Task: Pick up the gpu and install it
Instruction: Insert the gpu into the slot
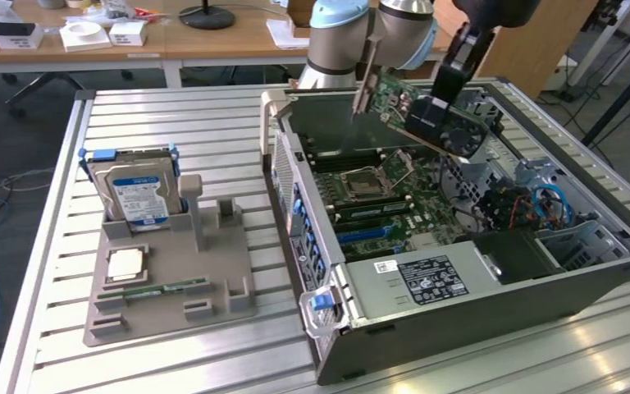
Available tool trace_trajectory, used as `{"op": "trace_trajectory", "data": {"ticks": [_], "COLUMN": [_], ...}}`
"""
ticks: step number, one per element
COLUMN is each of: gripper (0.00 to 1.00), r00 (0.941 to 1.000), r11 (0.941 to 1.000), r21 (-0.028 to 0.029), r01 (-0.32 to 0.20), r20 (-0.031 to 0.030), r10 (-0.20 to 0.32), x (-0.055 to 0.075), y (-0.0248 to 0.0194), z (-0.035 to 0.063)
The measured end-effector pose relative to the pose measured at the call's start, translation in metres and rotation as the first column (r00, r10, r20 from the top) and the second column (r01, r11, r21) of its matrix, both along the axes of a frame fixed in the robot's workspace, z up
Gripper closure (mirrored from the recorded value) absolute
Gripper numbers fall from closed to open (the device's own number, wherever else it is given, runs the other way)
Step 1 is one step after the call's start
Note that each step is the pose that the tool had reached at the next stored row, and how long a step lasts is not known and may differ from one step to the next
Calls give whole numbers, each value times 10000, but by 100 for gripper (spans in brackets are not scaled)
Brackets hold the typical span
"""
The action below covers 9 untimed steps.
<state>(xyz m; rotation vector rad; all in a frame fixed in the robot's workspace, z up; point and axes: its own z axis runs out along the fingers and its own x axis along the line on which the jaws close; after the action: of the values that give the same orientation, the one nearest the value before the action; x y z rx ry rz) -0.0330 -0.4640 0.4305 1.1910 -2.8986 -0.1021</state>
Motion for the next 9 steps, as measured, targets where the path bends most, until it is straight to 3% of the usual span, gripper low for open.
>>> {"op": "trace_trajectory", "data": {"ticks": [4,9], "gripper": [74,74], "r00": [9974,9868], "r11": [9974,9868], "r21": [0,0], "r01": [-719,-1618], "r20": [0,0], "r10": [719,1618], "x": [0,0], "y": [0,0], "z": [-2,-6]}}
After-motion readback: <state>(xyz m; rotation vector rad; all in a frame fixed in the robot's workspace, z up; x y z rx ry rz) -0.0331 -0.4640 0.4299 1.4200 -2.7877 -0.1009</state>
